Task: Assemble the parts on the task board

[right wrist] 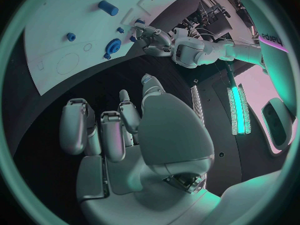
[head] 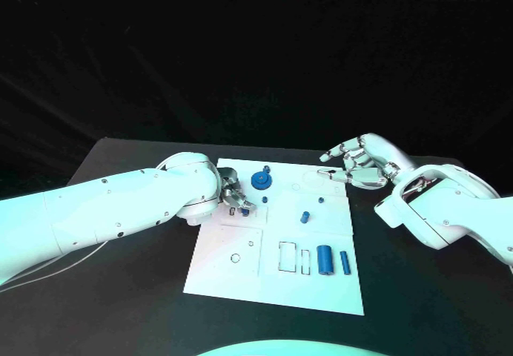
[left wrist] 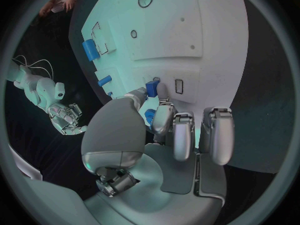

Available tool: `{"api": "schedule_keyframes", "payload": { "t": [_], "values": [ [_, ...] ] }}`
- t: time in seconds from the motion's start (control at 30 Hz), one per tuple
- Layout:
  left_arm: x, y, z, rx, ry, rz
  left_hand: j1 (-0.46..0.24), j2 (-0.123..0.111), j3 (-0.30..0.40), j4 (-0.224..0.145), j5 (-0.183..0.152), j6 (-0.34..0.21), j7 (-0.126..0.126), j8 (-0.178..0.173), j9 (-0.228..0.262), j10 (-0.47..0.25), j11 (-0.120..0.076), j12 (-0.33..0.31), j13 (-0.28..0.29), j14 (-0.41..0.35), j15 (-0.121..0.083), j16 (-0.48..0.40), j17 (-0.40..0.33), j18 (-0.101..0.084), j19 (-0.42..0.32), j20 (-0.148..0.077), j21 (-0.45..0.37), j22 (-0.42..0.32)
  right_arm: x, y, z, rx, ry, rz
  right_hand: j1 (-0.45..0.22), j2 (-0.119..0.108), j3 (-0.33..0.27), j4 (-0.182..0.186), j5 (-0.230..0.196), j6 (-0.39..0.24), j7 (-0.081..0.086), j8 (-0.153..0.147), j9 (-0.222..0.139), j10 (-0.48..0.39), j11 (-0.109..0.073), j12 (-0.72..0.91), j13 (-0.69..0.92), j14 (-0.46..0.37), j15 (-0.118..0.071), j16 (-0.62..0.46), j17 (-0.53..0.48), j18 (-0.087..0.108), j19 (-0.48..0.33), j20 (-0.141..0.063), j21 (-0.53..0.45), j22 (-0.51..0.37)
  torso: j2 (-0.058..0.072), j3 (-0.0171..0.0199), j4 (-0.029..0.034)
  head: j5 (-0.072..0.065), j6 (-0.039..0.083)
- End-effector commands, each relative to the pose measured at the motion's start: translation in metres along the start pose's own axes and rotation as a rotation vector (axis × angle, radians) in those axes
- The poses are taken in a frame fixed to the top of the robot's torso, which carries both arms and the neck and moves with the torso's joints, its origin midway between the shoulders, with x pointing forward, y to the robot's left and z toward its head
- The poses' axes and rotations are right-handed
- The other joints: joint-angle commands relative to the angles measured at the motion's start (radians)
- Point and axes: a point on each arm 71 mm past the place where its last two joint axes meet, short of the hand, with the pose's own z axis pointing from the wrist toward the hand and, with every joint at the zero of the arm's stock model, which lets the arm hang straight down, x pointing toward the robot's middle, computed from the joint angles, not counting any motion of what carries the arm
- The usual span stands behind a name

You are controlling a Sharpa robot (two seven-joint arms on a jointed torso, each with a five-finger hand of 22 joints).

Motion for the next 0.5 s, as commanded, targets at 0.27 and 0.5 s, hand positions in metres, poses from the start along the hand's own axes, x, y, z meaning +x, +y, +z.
{"api": "schedule_keyframes", "payload": {
  "t": [0.27,0.5],
  "values": [
    [0.0021,0.0001,0.0,-0.021,0.025,0.009,0.082,0.019,0.006,-0.018,-0.002,0.0,-0.005,-0.006,0.005,-0.002,0.001,-0.005,-0.006,0.105,-0.008,0.006,0.263,-0.017,0.06,-0.005,0.006,0.209,0.0012,0.0003,-0.0004,-0.004,0.014,-0.01,-0.012,-0.001,-0.007,-0.002,-0.006,0.002,-0.002,0.005,-0.001,0.001,-0.007,-0.001,-0.001,0.067,-0.007,-0.005,0.11,0.015,0.0,-0.009,-0.007,0.083,0.0,-0.0001,0.0,0.0,0.0],
    [0.0023,-0.0011,-0.0001,-0.012,0.026,-0.004,0.183,0.054,0.087,-0.051,0.002,-0.025,0.002,-0.016,0.008,-0.015,0.005,-0.023,-0.021,0.105,-0.006,0.006,0.263,-0.016,0.056,-0.003,0.003,0.205,0.0013,0.0004,-0.0004,-0.004,0.014,-0.011,-0.012,-0.001,-0.007,-0.002,-0.006,0.002,-0.002,0.005,-0.001,0.001,-0.007,-0.001,-0.001,0.067,-0.007,-0.005,0.11,0.015,0.0,-0.009,-0.007,0.083,0.0,0.0001,0.0,-0.001,0.002]
  ]
}}
